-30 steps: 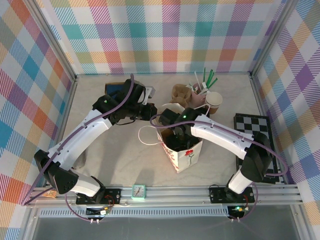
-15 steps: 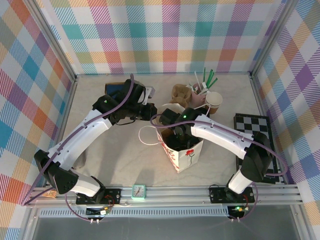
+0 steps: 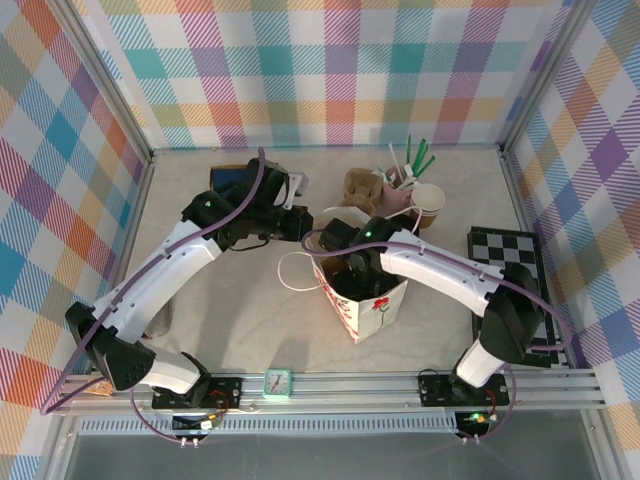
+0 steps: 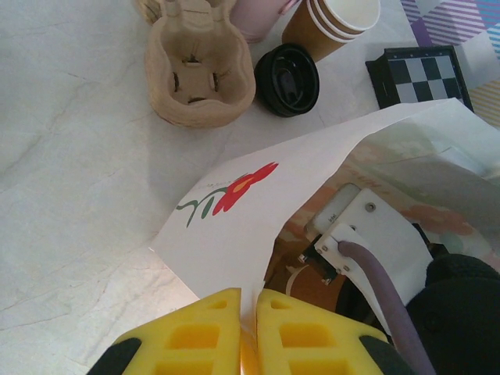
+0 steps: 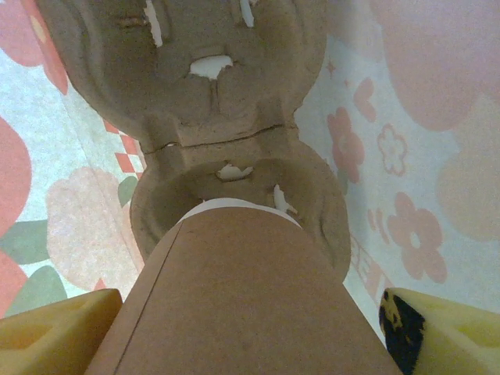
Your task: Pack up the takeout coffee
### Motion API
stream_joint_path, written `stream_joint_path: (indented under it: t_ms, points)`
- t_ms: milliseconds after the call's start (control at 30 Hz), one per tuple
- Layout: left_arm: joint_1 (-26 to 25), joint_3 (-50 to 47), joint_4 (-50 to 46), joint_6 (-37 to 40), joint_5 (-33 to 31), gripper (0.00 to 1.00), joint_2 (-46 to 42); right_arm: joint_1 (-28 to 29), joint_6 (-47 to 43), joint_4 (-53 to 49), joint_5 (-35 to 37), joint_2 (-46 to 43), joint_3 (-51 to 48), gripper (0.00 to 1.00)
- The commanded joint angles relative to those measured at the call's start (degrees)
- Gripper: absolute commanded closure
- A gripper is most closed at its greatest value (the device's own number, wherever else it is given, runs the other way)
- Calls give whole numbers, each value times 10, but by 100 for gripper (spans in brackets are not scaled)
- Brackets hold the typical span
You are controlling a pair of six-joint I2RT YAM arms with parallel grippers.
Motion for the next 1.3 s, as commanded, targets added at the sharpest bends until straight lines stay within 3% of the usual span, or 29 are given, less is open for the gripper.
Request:
stream_joint_path:
  t_ms: [0, 1267]
  points:
    - [-10, 8, -8, -5, 11, 88, -17, -3, -5, 0, 4, 9, -7, 69]
    - [-13, 8, -8, -5, 9, 88, -20, -6, -1, 2, 10, 13, -20, 69]
